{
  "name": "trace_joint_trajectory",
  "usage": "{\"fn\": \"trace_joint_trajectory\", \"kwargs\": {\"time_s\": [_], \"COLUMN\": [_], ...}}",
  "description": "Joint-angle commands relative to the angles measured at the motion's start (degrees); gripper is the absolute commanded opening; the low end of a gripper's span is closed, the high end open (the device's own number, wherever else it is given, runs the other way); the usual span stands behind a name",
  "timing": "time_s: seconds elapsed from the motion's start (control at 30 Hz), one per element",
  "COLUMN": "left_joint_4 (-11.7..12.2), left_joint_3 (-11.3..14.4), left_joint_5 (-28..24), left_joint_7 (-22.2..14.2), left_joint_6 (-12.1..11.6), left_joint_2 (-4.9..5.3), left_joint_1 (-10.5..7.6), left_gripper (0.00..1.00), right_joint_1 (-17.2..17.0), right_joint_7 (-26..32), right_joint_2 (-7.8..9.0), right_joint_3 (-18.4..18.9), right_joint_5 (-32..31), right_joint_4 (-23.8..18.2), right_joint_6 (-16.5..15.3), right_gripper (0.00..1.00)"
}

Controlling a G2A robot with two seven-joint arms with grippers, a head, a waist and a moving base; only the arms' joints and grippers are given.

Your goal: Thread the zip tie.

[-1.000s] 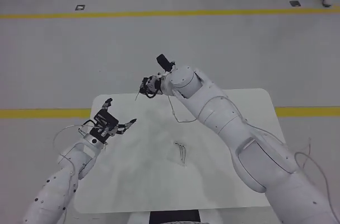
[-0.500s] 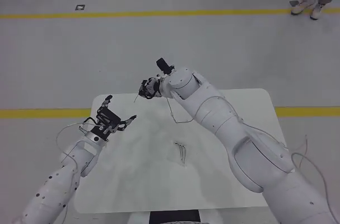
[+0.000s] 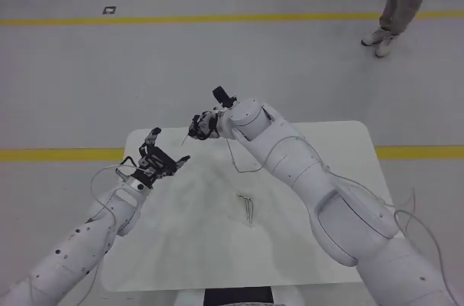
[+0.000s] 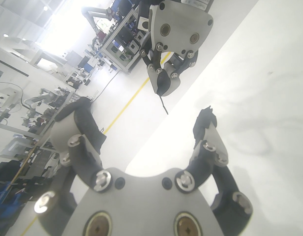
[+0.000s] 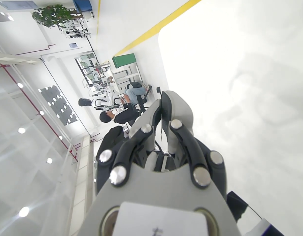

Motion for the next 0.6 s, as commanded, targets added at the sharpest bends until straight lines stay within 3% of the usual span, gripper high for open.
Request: {"fn": "trace_joint_trajectory", "kwargs": {"time_s": [0.0,0.13,0.3,0.4,0.43,0.47,0.53,0.57], "left_joint_4": [0.0,0.3,1.3,1.7,1.9,2.0,2.2,2.2], "left_joint_3": [0.0,0.1,2.5,3.6,4.1,4.4,5.1,5.1], "left_joint_5": [0.0,0.0,0.0,0.0,0.0,0.0,0.0,0.0], "left_joint_7": [0.0,-0.8,-0.9,-0.9,-1.0,-1.1,-1.1,-1.1], "left_joint_6": [0.0,0.7,2.7,3.2,3.5,3.8,3.4,3.4], "left_joint_2": [0.00,-0.20,-0.06,0.00,0.06,0.10,0.22,0.22], "left_joint_1": [0.01,-0.24,-1.85,-2.69,-3.08,-3.31,-3.86,-3.86], "left_gripper": [1.00,1.00,1.00,0.81,0.67,0.65,1.00,1.00], "right_joint_1": [0.0,-0.9,-2.1,-2.4,-2.6,-2.7,-2.8,-2.8], "right_joint_7": [0.0,-1.1,-1.7,-1.7,-1.9,-2.1,-2.1,-2.1], "right_joint_2": [0.00,0.07,0.51,0.72,0.79,0.83,0.88,0.88], "right_joint_3": [0.0,0.3,1.5,2.0,2.2,2.4,2.5,2.5], "right_joint_5": [0.0,-0.2,-1.2,-1.7,-1.9,-1.9,-2.1,-2.1], "right_joint_4": [0.0,-0.9,-3.2,-3.8,-4.0,-4.1,-4.4,-4.4], "right_joint_6": [0.0,-0.6,0.0,0.0,0.0,0.0,0.0,0.0], "right_gripper": [0.00,0.00,0.00,0.00,0.00,0.00,0.00,0.00]}}
